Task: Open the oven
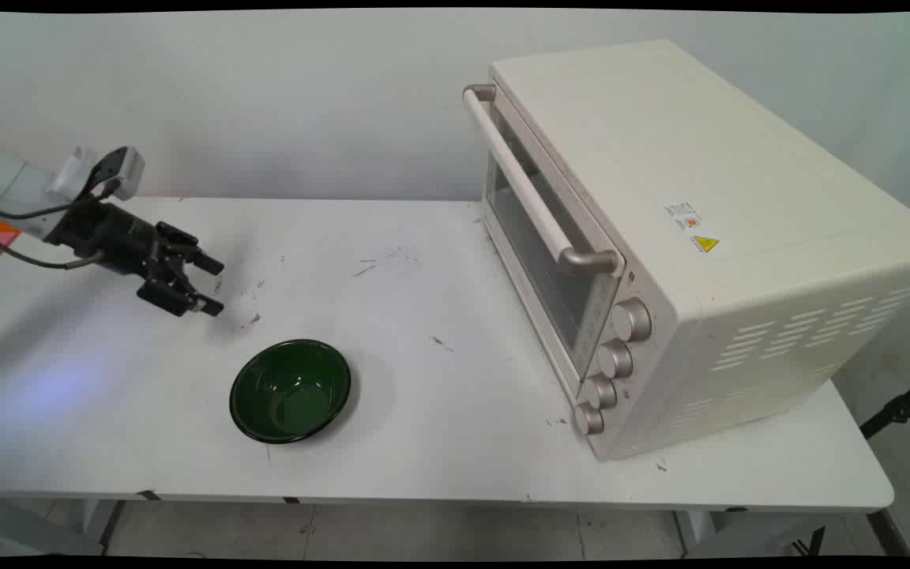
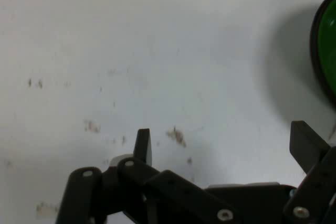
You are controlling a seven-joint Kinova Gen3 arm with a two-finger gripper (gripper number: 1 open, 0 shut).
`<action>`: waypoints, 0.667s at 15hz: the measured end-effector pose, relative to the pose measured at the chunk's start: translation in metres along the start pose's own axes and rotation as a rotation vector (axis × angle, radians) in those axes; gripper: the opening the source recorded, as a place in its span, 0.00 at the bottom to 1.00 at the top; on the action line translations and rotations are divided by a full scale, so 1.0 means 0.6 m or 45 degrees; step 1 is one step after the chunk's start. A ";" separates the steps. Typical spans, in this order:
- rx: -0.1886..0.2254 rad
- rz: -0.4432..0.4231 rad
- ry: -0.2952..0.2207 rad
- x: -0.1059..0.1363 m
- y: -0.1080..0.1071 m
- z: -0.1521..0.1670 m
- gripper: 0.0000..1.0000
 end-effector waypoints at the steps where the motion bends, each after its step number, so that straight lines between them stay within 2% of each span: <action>1: -0.002 0.006 0.010 0.011 0.002 -0.001 1.00; 8: -0.015 0.051 0.077 0.096 0.026 -0.009 1.00; 10: -0.018 0.070 0.101 0.131 0.037 -0.014 1.00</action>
